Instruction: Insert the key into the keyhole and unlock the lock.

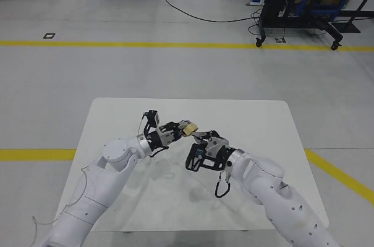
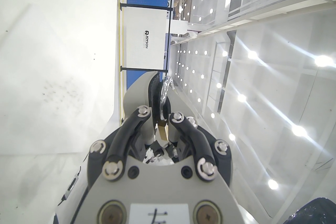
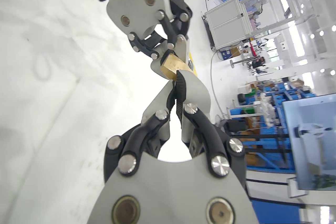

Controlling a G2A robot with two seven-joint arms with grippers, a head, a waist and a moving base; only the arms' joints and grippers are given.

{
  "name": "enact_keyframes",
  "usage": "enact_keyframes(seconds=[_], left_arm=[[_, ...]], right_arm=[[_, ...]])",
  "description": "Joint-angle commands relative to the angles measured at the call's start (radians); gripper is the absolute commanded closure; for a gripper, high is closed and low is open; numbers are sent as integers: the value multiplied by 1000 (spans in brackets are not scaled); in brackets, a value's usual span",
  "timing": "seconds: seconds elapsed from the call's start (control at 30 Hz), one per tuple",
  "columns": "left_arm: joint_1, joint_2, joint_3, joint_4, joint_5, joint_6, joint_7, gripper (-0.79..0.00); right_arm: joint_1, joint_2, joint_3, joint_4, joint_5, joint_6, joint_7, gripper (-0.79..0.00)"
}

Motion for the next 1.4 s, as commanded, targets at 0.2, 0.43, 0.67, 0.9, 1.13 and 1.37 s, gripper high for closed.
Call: enact_keyframes(seconds=[0.2, 0.43, 0.67, 0.9, 1.13, 1.37], left_arm=[[8, 3, -12, -23, 94, -96, -19, 0], [28, 7, -39, -46, 158, -182, -6, 0], [36, 7, -57, -47, 169, -172, 11, 0], [35, 9, -87, -37, 169, -166, 17, 0], [11, 14, -55, -60, 329, -105, -39, 0], [-74, 8, 74, -51, 532, 65, -213, 0]], right_arm=[[-39, 4, 148, 134, 463, -90, -189, 0], [-7, 1, 157, 197, 598, -157, -224, 0], [19, 2, 143, 225, 606, -219, -233, -785], [-32, 15, 236, 241, 638, -226, -290, -785], [-227, 51, 549, 200, 670, -233, -386, -785], [-295, 57, 639, 183, 707, -240, -409, -785]])
